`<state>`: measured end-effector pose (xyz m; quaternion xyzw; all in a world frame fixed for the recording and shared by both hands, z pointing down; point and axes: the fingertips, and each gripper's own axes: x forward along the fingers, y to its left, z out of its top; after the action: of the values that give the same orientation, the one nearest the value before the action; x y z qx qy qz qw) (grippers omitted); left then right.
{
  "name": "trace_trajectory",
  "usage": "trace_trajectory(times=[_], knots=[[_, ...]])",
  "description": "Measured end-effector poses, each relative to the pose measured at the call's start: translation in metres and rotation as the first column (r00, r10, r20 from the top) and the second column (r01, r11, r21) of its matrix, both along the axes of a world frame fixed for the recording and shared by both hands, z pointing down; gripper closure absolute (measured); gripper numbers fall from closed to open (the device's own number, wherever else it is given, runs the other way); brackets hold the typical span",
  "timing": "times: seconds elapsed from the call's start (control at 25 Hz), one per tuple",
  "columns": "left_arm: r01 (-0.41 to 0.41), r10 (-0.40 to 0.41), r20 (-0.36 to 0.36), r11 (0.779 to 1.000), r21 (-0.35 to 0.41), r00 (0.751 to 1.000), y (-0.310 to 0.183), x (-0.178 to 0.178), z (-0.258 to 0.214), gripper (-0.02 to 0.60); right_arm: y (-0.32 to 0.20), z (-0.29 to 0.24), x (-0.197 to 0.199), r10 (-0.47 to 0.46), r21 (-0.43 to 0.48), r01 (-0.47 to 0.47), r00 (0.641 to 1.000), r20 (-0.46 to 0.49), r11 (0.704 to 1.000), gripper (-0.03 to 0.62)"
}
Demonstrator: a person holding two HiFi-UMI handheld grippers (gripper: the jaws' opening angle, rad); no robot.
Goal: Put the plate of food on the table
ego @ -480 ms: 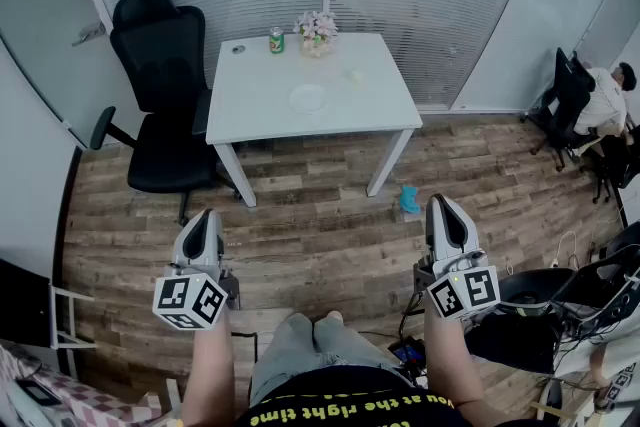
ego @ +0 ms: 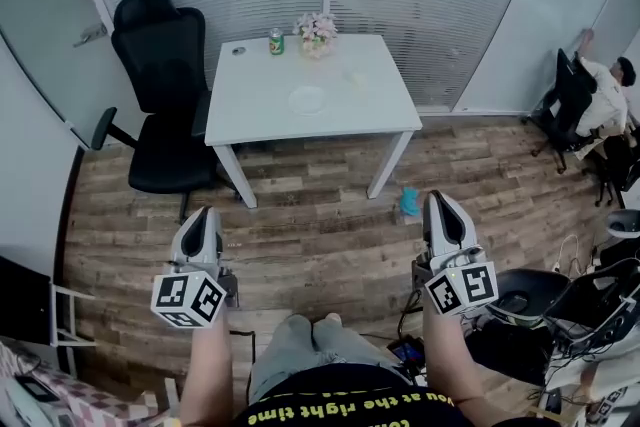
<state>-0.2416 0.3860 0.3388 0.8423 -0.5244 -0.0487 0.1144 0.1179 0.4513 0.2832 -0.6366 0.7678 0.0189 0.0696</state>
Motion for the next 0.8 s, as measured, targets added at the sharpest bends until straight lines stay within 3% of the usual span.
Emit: trace_trajectory(times=[0.8], knots=[[0.035,-0.036,0.002,0.998,0.052,0.999,0.005,0.056,-0.017,0.581,-0.021,0.004,0.040,-0.106,0.022,0.105,0.992,0.061,0.994,0.590]])
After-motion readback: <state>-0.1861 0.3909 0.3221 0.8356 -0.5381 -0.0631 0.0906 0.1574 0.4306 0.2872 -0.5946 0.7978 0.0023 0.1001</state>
